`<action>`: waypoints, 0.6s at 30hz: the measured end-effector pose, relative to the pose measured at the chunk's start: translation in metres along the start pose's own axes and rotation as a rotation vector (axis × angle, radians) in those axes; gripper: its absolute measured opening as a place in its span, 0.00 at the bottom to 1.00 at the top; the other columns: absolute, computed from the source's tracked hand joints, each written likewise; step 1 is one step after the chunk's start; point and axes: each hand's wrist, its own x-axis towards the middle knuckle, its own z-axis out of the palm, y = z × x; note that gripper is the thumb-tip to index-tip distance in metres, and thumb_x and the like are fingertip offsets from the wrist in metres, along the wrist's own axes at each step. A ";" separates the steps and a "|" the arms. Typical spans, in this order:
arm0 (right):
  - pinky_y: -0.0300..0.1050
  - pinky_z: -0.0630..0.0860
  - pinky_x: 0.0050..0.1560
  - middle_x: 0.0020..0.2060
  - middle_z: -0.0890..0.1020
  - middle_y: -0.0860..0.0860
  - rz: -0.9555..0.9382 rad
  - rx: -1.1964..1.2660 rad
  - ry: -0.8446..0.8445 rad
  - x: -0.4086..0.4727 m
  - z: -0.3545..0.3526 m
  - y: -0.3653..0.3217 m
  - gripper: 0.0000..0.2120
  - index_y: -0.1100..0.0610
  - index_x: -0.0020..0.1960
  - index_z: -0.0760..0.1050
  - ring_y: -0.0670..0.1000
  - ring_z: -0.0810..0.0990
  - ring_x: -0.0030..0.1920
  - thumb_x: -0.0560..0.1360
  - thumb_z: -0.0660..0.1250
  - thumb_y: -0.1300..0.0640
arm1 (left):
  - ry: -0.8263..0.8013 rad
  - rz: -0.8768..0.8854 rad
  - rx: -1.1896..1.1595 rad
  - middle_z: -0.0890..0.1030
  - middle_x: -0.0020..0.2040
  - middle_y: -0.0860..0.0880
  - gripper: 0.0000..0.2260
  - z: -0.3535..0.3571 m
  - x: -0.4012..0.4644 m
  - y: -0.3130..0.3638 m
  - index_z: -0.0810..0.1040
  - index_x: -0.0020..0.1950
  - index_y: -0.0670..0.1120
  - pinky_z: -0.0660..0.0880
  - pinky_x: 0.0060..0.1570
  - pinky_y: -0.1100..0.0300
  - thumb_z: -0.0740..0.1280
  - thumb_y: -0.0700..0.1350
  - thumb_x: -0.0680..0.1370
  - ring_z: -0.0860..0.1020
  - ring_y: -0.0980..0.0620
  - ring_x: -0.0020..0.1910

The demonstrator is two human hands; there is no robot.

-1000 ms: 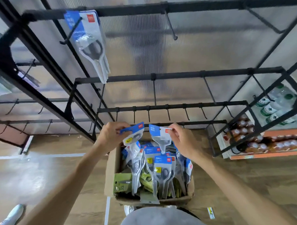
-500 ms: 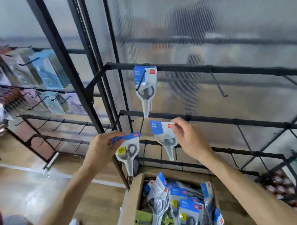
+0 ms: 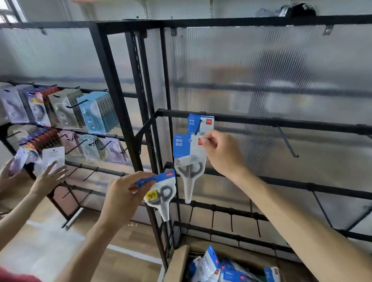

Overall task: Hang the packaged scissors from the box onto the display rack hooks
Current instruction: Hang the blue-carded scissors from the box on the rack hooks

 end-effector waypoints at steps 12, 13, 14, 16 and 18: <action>0.28 0.74 0.32 0.44 0.81 0.48 -0.019 -0.027 -0.058 0.004 -0.001 0.003 0.07 0.55 0.47 0.77 0.37 0.77 0.40 0.82 0.64 0.55 | 0.016 0.055 0.103 0.82 0.40 0.66 0.21 -0.018 0.000 0.009 0.80 0.48 0.63 0.76 0.38 0.73 0.74 0.35 0.73 0.82 0.64 0.39; 0.30 0.74 0.32 0.43 0.82 0.48 -0.011 -0.016 -0.061 0.004 -0.001 0.004 0.07 0.54 0.46 0.76 0.39 0.78 0.40 0.82 0.64 0.55 | 0.000 0.058 0.118 0.82 0.39 0.67 0.21 -0.020 0.003 0.012 0.79 0.48 0.64 0.77 0.39 0.73 0.74 0.35 0.74 0.82 0.64 0.40; 0.31 0.75 0.31 0.43 0.82 0.48 0.003 -0.004 -0.064 0.004 -0.002 0.005 0.07 0.53 0.45 0.76 0.40 0.79 0.41 0.82 0.64 0.55 | -0.012 0.062 0.128 0.81 0.39 0.68 0.22 -0.021 0.006 0.017 0.78 0.48 0.66 0.77 0.39 0.73 0.74 0.36 0.74 0.82 0.64 0.42; 0.31 0.75 0.31 0.43 0.82 0.47 0.036 0.008 -0.063 0.006 -0.003 0.006 0.07 0.54 0.46 0.77 0.40 0.79 0.41 0.82 0.64 0.55 | -0.023 0.080 0.137 0.80 0.39 0.72 0.22 -0.025 0.013 0.025 0.78 0.47 0.68 0.77 0.41 0.73 0.74 0.37 0.74 0.81 0.65 0.43; 0.30 0.73 0.31 0.43 0.82 0.47 0.053 -0.025 -0.063 0.007 -0.003 0.006 0.07 0.55 0.48 0.79 0.39 0.78 0.40 0.82 0.64 0.55 | -0.033 0.105 0.145 0.78 0.40 0.77 0.21 -0.029 0.017 0.031 0.79 0.45 0.66 0.78 0.41 0.71 0.74 0.37 0.74 0.81 0.67 0.44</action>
